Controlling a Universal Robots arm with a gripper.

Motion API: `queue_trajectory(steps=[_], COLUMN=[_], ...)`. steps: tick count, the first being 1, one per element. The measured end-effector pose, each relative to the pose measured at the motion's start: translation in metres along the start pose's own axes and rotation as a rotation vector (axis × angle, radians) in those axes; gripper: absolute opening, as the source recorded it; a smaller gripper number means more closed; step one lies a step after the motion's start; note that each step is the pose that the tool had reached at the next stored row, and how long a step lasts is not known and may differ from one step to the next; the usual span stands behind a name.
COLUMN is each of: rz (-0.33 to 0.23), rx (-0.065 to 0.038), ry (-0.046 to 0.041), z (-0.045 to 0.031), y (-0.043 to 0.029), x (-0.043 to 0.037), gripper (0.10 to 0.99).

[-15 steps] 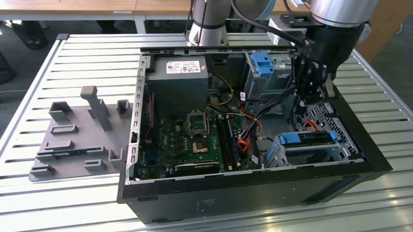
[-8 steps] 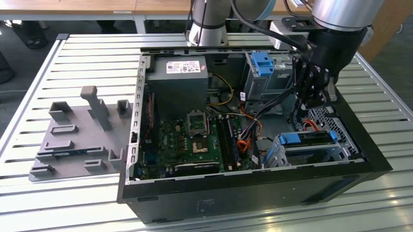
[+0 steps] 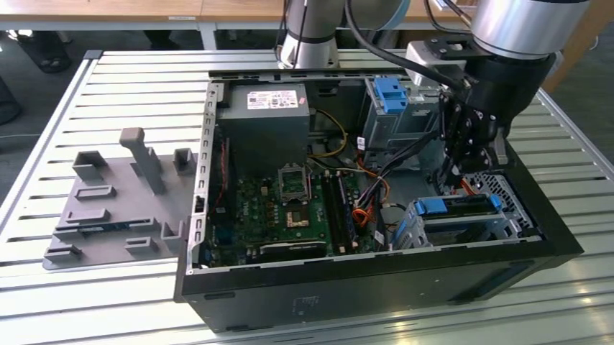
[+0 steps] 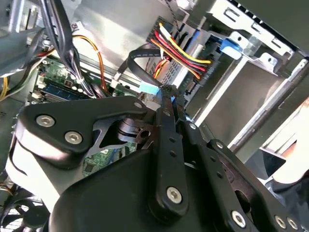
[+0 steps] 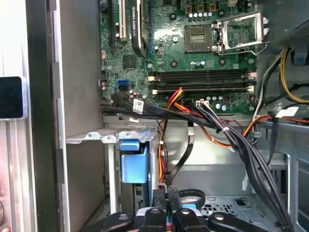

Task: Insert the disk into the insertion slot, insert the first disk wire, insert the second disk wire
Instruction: 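Insert the second disk wire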

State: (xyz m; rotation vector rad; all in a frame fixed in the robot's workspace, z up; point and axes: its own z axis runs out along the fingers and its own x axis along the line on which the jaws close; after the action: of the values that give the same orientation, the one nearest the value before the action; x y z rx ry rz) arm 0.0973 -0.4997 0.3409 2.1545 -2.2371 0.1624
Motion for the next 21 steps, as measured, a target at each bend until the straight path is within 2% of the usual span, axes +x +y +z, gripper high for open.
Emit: queue_trajectory(steps=[2, 3, 5, 6, 7, 8, 12, 13, 14, 20, 21], rz=[0.000, 0.000, 0.001, 0.002, 0.003, 0.003, 0.003, 0.004, 0.004, 0.010, 0.010], rx=[0.000, 0.000, -0.001, -0.002, -0.003, -0.003, -0.003, -0.003, -0.003, -0.008, -0.008], ry=[-0.0041, -0.0090, -0.0314, -0.0504, -0.0633, -0.0676, -0.0684, -0.0734, -0.0865, -0.1931, -0.2023], z=[0.0005, 0.0007, 0.0009, 0.0011, 0.0012, 0.0014, 0.0022, 0.0025, 0.0026, 0.0035, 0.0039], y=[-0.0001, -0.0002, -0.0002, -0.0003, -0.0003, -0.0004, -0.0006, -0.0007, -0.0007, -0.0010, -0.0010], x=[0.0033, 0.0048, 0.0071, 0.0083, 0.0097, 0.0111, 0.0173, 0.0192, 0.0208, 0.0286, 0.0307], gripper=[0.149, 0.149, 0.149, 0.149, 0.149, 0.149, 0.149, 0.149, 0.149, 0.149, 0.149])
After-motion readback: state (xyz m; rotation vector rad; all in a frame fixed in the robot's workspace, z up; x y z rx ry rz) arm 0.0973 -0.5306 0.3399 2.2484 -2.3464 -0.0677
